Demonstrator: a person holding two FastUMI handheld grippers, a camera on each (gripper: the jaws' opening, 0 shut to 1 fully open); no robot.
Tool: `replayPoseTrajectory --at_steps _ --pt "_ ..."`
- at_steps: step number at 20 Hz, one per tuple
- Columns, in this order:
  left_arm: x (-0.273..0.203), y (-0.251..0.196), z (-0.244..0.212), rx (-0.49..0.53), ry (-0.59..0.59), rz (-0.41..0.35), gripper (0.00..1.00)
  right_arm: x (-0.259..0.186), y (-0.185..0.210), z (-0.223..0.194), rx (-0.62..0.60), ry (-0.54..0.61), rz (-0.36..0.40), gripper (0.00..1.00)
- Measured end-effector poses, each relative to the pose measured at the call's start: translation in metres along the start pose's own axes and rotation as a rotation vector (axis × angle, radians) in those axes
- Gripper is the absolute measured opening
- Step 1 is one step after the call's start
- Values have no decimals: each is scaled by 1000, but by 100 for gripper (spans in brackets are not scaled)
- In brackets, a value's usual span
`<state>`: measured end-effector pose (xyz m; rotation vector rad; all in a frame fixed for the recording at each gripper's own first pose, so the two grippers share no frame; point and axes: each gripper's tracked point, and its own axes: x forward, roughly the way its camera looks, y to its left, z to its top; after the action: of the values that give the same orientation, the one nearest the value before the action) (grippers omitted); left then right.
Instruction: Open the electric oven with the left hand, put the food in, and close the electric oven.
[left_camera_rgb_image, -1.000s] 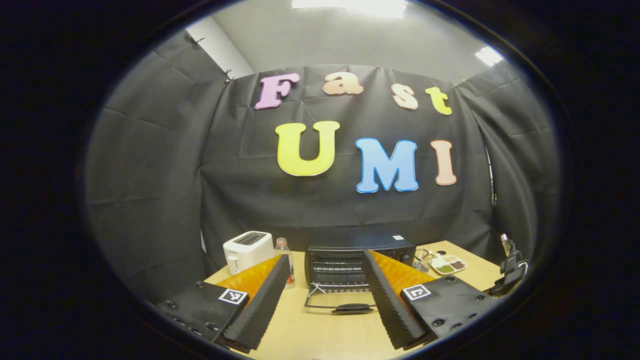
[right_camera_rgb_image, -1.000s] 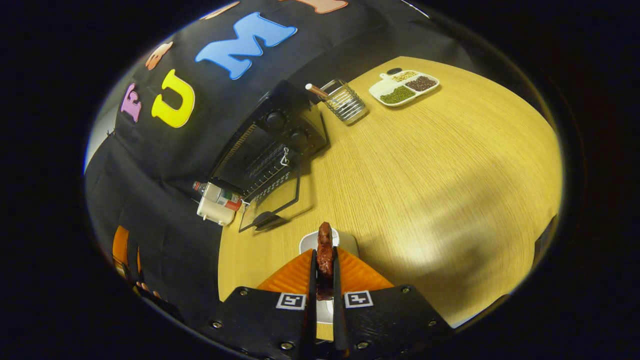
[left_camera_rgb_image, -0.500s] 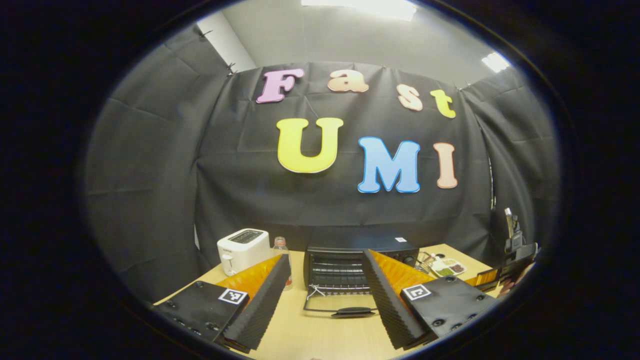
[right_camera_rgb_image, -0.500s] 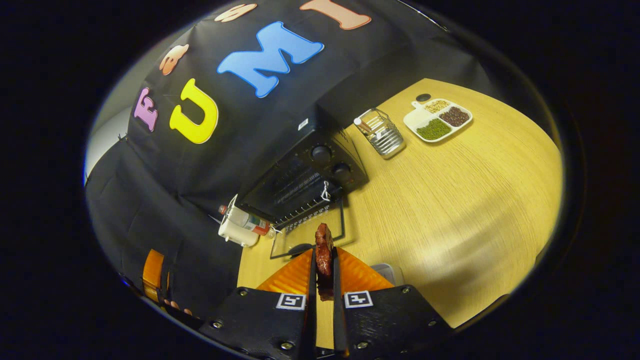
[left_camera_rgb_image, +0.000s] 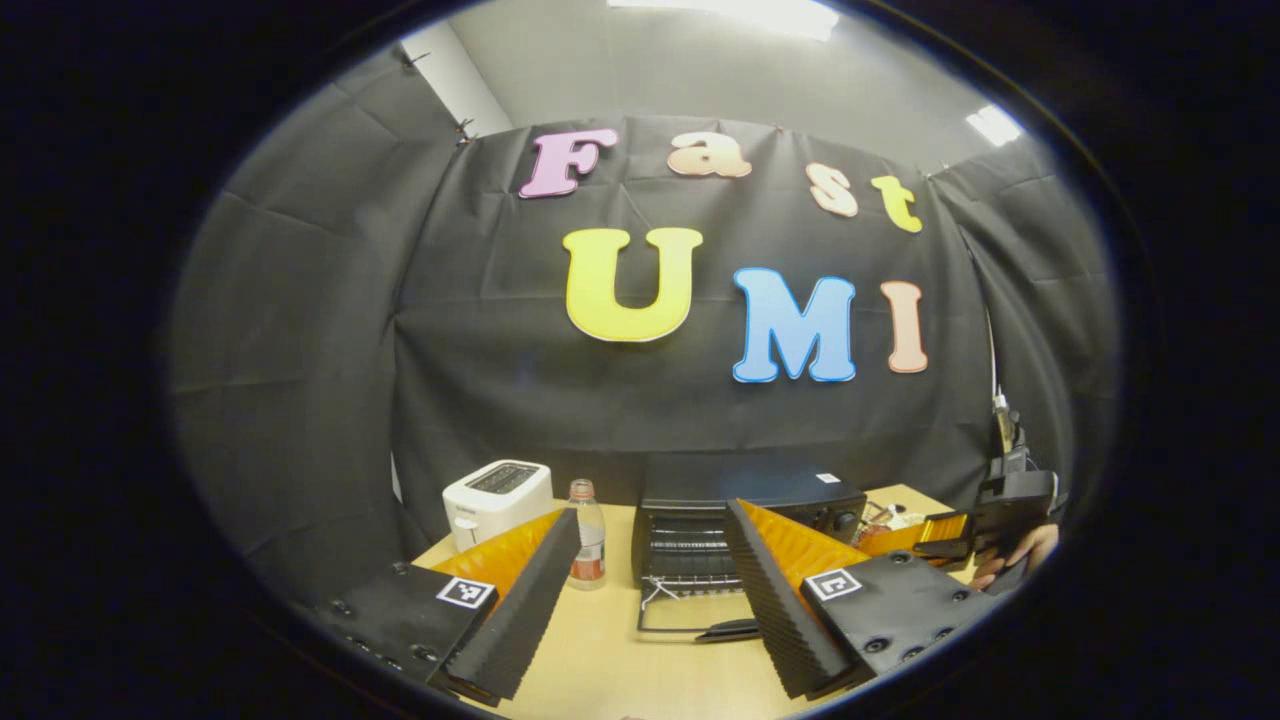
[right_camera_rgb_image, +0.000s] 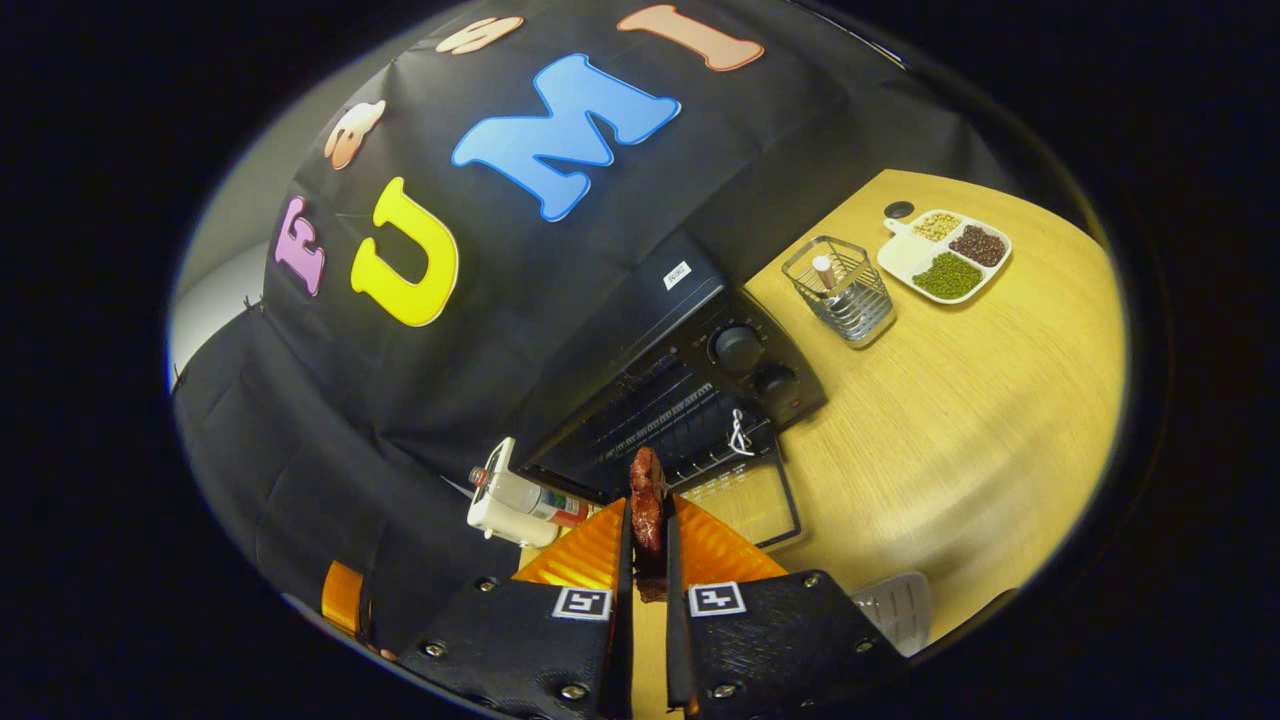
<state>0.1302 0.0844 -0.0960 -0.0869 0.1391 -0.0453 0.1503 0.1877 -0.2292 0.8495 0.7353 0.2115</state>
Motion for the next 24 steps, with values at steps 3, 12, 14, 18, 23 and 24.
replayPoseTrajectory --at_steps 3,12,14,18,23,24 --pt "7 9 -3 3 13 1 97 25 8 3 10 -42 10 13" --pt "14 40 -17 25 70 47 97 96 25 1 113 -129 36 13" --pt "12 48 -19 35 81 62 94 111 29 4 126 -160 50 13" --pt "12 60 -28 34 112 83 91 131 35 3 139 -206 64 14" --pt "12 65 -35 47 133 90 91 149 32 0 144 -231 62 13" --pt "14 66 -34 55 133 92 97 153 32 3 146 -244 60 13"
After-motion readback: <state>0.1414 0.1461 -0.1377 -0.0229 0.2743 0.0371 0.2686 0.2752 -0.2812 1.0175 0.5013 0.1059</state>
